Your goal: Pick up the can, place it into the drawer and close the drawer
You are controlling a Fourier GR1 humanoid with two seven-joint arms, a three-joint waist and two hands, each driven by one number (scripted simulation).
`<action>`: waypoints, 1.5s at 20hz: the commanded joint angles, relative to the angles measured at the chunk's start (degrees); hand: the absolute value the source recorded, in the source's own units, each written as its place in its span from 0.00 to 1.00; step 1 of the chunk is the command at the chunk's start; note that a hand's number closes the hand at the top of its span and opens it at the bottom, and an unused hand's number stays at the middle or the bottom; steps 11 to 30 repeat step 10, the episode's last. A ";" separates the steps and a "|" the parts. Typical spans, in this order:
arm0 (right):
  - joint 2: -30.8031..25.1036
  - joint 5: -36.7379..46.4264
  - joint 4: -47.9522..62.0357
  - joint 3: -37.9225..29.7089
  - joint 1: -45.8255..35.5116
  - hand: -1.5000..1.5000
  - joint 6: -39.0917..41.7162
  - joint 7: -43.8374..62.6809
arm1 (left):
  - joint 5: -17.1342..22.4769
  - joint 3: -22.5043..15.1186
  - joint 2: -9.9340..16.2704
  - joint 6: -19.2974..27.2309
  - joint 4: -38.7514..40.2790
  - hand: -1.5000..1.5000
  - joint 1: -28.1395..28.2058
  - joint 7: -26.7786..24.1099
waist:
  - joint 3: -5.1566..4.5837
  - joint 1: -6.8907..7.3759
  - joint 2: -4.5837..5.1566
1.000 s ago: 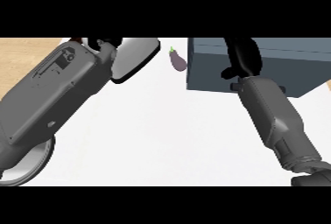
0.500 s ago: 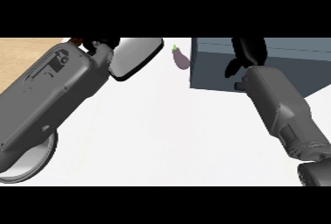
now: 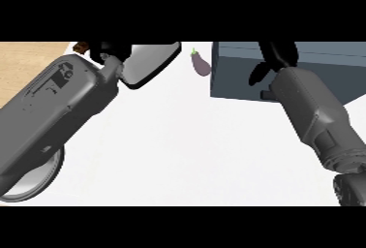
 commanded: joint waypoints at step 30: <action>1.61 -19.98 -1.41 -18.59 -4.17 0.00 9.83 -10.76 | -1.09 -0.23 1.12 1.67 -4.66 0.00 3.12 1.26 | -0.38 0.96 -0.41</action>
